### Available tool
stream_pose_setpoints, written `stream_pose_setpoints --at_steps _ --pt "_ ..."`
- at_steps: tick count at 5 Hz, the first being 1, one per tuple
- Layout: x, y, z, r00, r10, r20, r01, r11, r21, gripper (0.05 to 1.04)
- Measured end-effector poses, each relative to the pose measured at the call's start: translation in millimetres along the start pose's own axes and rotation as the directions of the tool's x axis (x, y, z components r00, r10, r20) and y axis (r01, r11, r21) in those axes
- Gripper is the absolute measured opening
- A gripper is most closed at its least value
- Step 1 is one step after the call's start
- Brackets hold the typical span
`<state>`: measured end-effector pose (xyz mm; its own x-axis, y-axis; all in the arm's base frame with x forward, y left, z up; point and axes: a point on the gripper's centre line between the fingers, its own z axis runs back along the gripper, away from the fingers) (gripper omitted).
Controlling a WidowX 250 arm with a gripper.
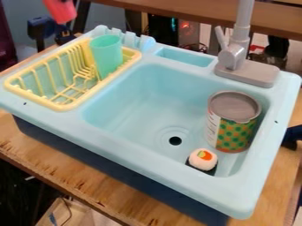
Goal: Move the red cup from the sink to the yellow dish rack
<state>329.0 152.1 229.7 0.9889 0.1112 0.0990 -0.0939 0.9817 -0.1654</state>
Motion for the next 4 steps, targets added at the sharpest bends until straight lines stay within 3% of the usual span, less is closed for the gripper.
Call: stream_pose_setpoints --at_steps 1,3,4 --pt "6.2 8.1 -21.9 0.998 0.031 -0.052 -0.032 0.999 -0.016 0.096" --pt "8.8 13.0 -37.0 0.995 0.023 -0.093 -0.026 0.999 -0.03 0.096" --pt "6.8 13.0 -40.7 0.996 0.011 -0.085 -0.019 0.995 -0.095 0.096"
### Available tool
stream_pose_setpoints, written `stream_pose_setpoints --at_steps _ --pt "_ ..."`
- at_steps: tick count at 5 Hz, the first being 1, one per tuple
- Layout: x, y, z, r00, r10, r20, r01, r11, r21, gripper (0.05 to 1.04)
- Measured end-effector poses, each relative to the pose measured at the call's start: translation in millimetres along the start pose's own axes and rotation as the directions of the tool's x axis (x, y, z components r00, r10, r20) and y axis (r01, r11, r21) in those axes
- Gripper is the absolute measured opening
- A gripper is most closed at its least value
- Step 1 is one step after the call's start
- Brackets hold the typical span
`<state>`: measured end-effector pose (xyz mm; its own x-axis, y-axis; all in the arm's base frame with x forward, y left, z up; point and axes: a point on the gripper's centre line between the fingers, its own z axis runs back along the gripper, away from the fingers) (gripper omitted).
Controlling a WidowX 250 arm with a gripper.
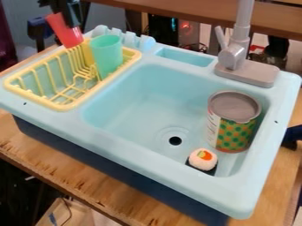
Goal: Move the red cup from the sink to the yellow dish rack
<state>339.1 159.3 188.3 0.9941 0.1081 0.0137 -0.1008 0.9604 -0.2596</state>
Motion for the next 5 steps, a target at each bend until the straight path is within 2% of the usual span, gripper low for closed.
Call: stream_pose_setpoints --at_steps 1,4,5 --pt "-1.8 2.7 -2.9 1.0 -0.013 0.019 0.015 0.998 -0.064 0.096" --pt "-0.6 7.5 -20.3 1.0 -0.002 -0.023 -0.001 0.995 -0.096 0.096" --pt "0.4 7.3 -20.1 1.0 0.0 -0.019 -0.002 0.996 -0.093 0.096"
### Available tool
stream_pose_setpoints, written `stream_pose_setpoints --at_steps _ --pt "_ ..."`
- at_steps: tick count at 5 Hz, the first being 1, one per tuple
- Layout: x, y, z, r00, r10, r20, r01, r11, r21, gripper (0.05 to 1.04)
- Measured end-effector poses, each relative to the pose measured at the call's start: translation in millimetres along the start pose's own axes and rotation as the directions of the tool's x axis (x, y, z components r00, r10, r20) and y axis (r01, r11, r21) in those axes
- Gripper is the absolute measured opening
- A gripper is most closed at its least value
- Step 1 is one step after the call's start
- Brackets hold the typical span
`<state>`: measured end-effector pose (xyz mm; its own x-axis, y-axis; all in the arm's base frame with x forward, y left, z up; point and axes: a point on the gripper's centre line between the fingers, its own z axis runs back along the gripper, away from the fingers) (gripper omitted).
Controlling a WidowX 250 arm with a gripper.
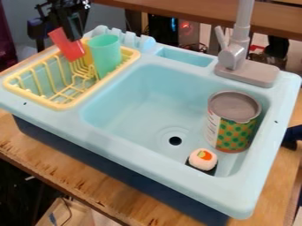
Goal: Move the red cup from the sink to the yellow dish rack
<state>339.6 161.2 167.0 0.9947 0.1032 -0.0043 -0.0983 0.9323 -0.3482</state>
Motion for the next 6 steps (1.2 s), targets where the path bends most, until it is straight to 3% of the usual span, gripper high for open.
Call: stream_pose_setpoints --at_steps 3,4,6 --pt "11.4 -2.9 -7.1 1.0 -0.006 0.026 0.007 0.999 -0.046 0.12" --pt "14.4 -4.7 -5.0 0.999 -0.011 0.044 0.013 0.999 -0.049 0.328" --pt "17.1 -11.2 -4.4 0.998 -0.004 0.061 0.009 0.996 -0.09 0.897"
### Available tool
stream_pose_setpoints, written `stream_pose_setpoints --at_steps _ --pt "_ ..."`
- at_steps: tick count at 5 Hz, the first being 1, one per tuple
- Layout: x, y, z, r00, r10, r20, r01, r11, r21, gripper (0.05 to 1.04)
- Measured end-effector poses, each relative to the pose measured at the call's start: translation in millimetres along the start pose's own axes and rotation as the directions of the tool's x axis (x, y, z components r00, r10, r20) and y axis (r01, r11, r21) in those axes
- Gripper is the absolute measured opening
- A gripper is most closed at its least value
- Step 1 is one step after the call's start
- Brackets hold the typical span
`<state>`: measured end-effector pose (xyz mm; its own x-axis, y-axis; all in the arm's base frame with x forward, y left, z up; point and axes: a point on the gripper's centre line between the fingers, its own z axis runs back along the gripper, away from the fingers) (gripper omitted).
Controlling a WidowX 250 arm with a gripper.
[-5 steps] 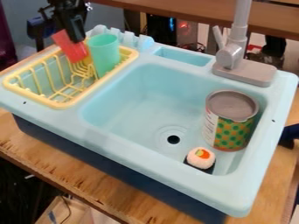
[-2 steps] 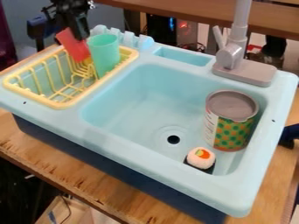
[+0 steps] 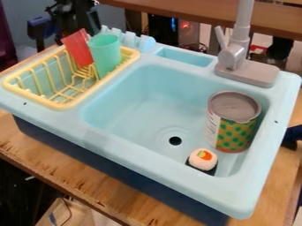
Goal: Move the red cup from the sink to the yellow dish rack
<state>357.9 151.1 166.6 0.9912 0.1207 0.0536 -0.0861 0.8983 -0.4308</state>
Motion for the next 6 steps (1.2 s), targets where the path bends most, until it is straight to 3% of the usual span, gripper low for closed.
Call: stream_pose_setpoints --at_steps 1,2,3,4,5,6 --pt "-2.5 -3.7 1.5 1.0 -0.004 0.0 0.004 1.0 -0.01 1.012" --pt "-9.0 -24.6 16.2 0.999 -0.044 0.028 0.044 0.999 -0.01 1.009" --pt "-22.8 -48.9 33.3 0.995 -0.1 0.011 0.099 0.993 0.056 1.007" --pt "-41.9 -60.9 54.1 0.992 -0.128 -0.021 0.13 0.973 0.191 1.005" --pt "-64.4 -73.7 50.6 0.984 -0.147 -0.105 0.171 0.941 0.291 1.003" --pt "-90.3 -95.7 39.7 0.964 -0.207 -0.166 0.25 0.918 0.308 1.003"
